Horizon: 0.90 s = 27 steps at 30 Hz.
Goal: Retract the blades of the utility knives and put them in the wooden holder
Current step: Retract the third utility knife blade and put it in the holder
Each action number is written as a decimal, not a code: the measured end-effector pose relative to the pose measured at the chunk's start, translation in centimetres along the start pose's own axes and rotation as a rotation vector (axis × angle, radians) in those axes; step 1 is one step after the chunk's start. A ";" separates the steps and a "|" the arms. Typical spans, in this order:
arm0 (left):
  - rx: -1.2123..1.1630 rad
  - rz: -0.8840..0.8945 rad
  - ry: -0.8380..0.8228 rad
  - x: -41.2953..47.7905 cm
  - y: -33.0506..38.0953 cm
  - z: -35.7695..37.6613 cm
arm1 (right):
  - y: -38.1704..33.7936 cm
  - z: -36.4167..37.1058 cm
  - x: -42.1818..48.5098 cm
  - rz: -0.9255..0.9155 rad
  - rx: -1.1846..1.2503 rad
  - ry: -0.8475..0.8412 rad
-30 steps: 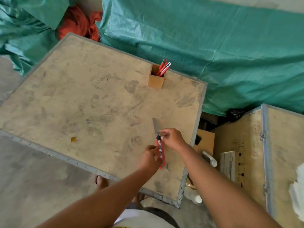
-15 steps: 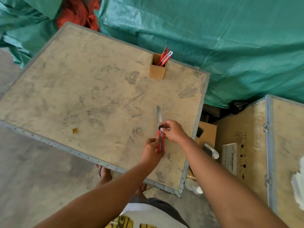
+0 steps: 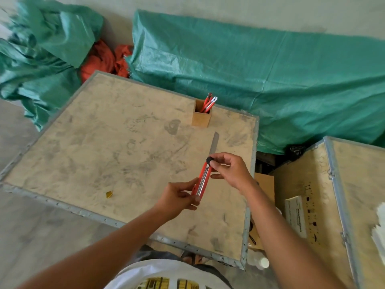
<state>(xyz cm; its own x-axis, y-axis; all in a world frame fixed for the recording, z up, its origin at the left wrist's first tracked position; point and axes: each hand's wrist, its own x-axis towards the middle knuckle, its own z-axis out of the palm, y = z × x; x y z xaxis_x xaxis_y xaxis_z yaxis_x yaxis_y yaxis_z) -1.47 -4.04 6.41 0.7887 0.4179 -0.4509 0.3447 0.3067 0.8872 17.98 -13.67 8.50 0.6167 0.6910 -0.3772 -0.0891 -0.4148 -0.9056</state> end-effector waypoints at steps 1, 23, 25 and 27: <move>-0.022 0.011 -0.011 -0.4 0.9 -0.6 | -0.9 0.2 -0.3 -0.026 0.001 0.000; -0.018 0.164 -0.112 0.1 8.4 -7.1 | -6.6 5.4 -3.1 -0.240 -0.296 -0.062; 0.022 0.177 -0.129 0.3 8.9 -7.0 | -6.8 5.2 -2.9 -0.247 -0.293 -0.018; 0.073 0.188 -0.128 0.6 9.1 -6.8 | -6.9 5.1 -2.7 -0.251 -0.288 0.039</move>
<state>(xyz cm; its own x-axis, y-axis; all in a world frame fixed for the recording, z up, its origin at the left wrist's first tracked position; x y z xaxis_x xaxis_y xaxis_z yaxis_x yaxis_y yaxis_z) -1.36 4.83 13.59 0.8990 0.3487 -0.2651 0.2180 0.1687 0.9613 12.94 -9.65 14.78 0.6212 0.7715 -0.1375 0.2886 -0.3884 -0.8751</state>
